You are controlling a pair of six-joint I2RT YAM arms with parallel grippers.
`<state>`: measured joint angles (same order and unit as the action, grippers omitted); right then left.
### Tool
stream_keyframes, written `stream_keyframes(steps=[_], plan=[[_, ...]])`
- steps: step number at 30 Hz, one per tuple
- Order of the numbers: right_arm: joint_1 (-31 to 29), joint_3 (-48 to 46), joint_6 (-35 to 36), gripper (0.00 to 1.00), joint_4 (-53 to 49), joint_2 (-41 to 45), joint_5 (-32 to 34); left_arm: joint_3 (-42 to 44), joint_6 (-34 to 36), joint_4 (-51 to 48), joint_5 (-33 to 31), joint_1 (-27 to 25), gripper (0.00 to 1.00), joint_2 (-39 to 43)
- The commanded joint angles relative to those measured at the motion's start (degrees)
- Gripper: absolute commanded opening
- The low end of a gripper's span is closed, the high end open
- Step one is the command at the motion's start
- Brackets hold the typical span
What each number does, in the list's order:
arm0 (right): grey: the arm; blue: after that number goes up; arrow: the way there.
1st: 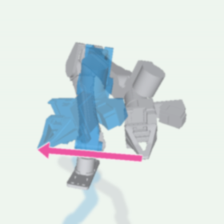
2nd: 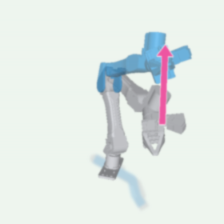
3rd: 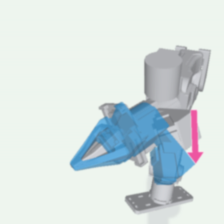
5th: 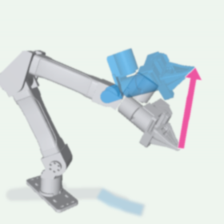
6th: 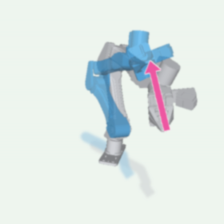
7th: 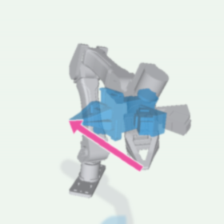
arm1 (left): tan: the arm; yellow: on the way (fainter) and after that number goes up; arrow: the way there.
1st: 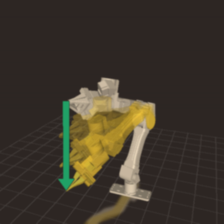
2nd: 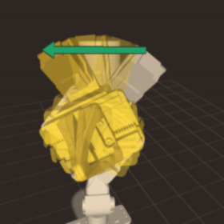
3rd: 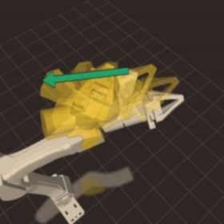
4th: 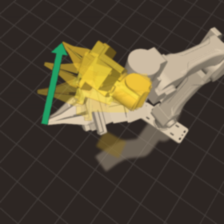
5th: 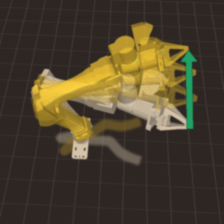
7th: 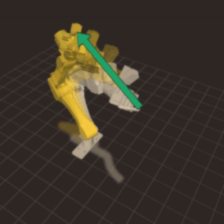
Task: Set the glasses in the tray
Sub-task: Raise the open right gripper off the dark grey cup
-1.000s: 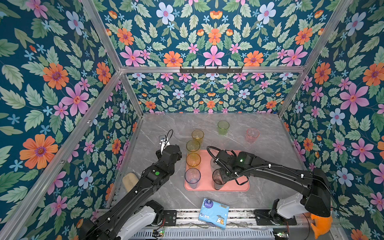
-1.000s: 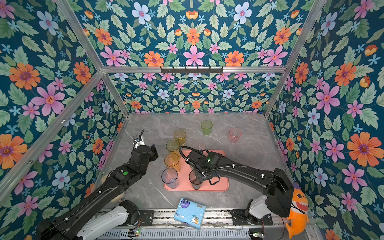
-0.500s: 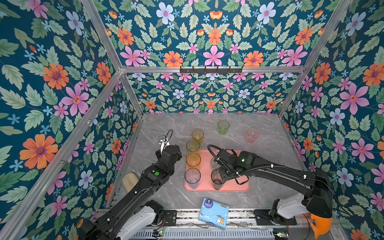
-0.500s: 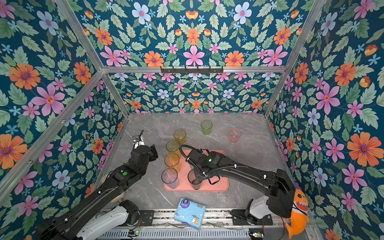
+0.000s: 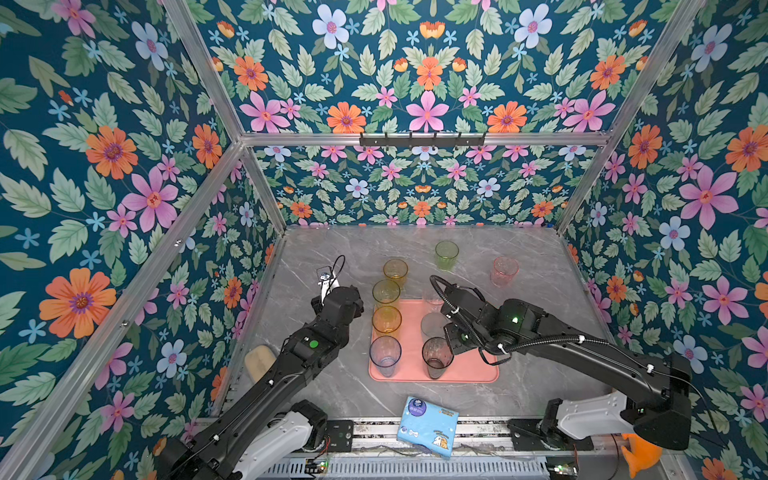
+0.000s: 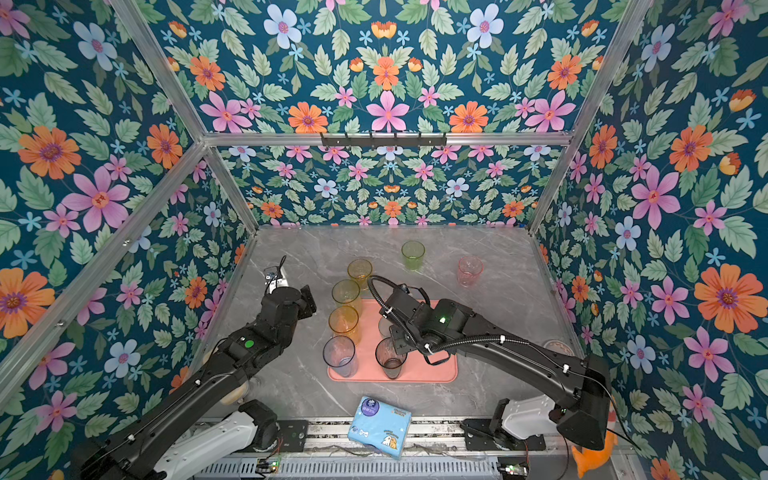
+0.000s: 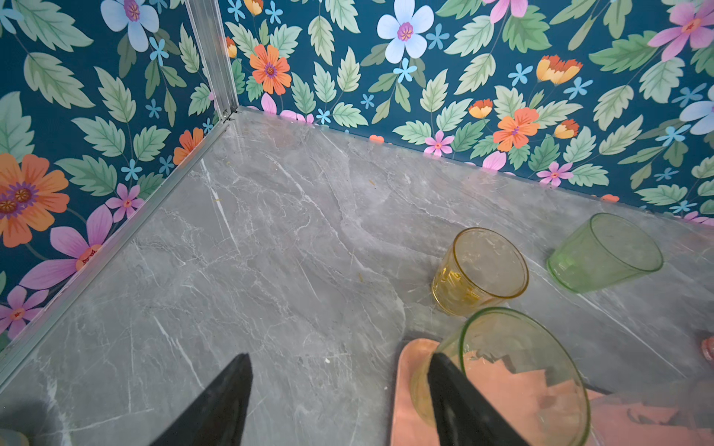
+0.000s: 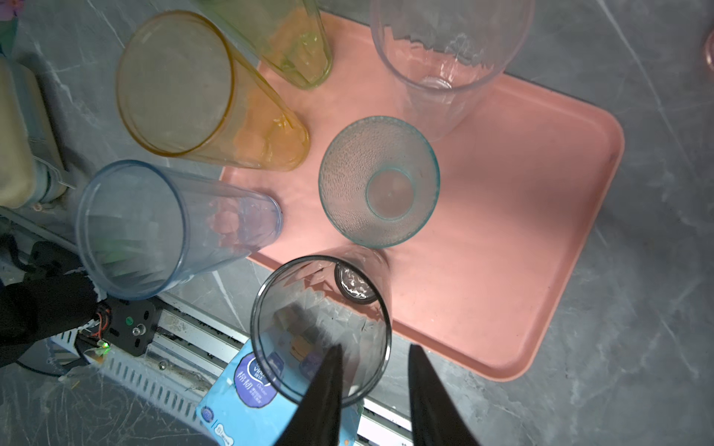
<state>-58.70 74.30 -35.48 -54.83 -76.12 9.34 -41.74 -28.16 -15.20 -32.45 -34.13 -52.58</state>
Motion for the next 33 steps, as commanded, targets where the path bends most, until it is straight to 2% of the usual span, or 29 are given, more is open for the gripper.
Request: stream_keyframes(steps=[1,5,16,22,26,33], plan=[[0.0,1.3,2.5,0.31,-0.7,1.3,3.2,-1.0,0.7,0.3,-0.7,0.1,0.75,-0.3],[0.9,2.7,4.8,0.32,-0.5,2.8,5.6,-2.2,1.0,0.4,-1.0,0.1,0.75,-0.7],[9.6,8.2,13.5,0.34,5.0,2.8,5.2,-3.9,1.0,1.1,-0.9,0.1,0.75,-2.3],[14.9,14.1,18.4,0.35,6.5,-2.1,2.7,-4.2,0.9,1.2,-1.1,0.1,0.75,-3.1],[19.0,18.2,20.0,0.36,7.4,-6.5,-1.3,-4.2,0.7,1.1,-1.4,0.1,0.75,-3.3],[23.1,26.8,21.9,0.36,7.3,-16.0,-3.1,-4.2,0.7,0.7,-1.8,0.2,0.74,-3.2]])
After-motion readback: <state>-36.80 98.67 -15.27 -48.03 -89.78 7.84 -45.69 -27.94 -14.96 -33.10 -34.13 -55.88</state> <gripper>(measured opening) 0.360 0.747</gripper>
